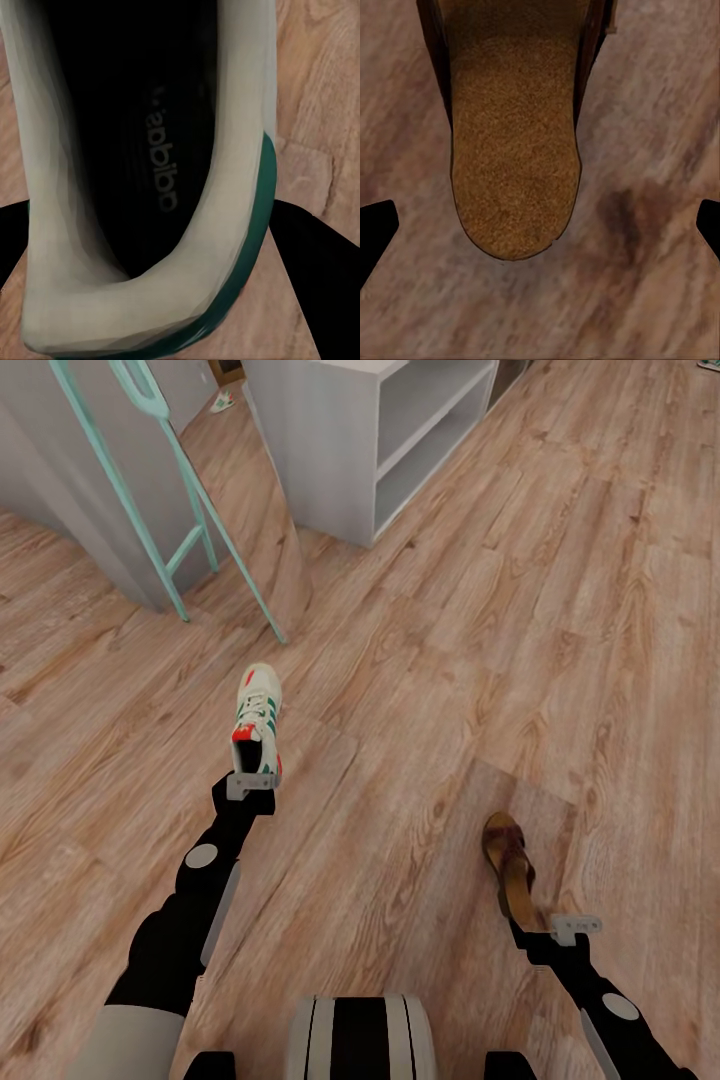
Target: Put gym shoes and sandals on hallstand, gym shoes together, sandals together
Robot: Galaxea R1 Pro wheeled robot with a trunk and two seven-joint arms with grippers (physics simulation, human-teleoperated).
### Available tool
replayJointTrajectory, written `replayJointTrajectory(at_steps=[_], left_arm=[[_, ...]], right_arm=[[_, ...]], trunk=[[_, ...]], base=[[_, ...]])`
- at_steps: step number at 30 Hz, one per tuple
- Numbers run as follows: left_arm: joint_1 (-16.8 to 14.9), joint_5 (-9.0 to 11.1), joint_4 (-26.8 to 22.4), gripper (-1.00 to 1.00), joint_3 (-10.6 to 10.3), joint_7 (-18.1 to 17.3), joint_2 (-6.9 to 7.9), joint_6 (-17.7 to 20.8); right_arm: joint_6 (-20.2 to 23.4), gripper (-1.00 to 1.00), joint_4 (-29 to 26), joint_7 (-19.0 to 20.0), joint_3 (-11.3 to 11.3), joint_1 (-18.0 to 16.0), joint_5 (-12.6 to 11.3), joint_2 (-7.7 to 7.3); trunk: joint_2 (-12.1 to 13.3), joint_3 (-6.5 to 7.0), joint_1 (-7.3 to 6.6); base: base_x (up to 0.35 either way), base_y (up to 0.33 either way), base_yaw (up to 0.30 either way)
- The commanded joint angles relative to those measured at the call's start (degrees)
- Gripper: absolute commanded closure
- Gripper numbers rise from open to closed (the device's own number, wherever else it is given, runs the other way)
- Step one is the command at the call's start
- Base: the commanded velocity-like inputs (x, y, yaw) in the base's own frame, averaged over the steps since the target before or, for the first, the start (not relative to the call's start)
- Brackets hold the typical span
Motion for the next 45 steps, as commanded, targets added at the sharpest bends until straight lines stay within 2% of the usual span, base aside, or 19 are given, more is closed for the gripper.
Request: replayJointTrajectory(at_steps=[1, 9, 14, 22, 29, 38, 45], left_arm=[[0.0, -0.6, -0.1, 1.0, 0.0, 0.2, 0.01, 0.3], [0.1, -0.7, -0.1, 1.0, -0.1, 0.2, 0.07, 0.3], [0.1, -0.7, -0.1, 1.0, -0.1, 0.2, 0.07, 0.3], [0.2, -0.7, -0.1, 1.0, -0.2, 0.1, 0.1, 0.3], [0.2, -0.7, -0.3, 1.0, -0.1, 0.0, 0.15, 0.3], [0.3, -0.7, -0.6, 1.0, -0.1, 0.0, 0.16, 0.3], [0.3, -0.7, -1.3, 1.0, -0.2, 0.0, 0.16, 0.3]], right_arm=[[-0.2, -1.0, 0.0, 0.4, -0.2, 0.0, 0.3, 0.03], [-0.2, -1.0, 0.4, 0.4, -0.2, 0.0, 0.3, 0.03], [-0.4, -1.0, 3.4, 0.4, -0.1, 0.0, 0.2, 0.05], [-4.9, -1.0, 5.5, 0.4, -0.2, 0.0, 0.3, 0.07], [-5.0, -1.0, 5.6, 0.4, -0.2, 0.0, 0.3, 0.09], [-5.0, -1.0, 5.6, 0.4, -0.1, 0.0, 0.3, 0.09], [-5.0, -1.0, 5.6, 0.4, -0.2, 0.0, 0.3, 0.06]], trunk=[[0.0, -0.03, 0.01], [0.0, -0.03, 0.01], [0.0, -0.03, 0.01], [0.0, -0.03, 0.01], [0.0, -0.03, 0.01], [-0.1, -2.02, 0.24], [-0.1, -2.02, 0.24]], base=[[0.138, 0.036, 0.0], [0.036, 0.009, 0.0], [0.002, 0.001, 0.0], [0.0, 0.0, 0.0], [0.0, 0.0, 0.0], [0.0, 0.0, 0.0], [0.0, 0.0, 0.0]])
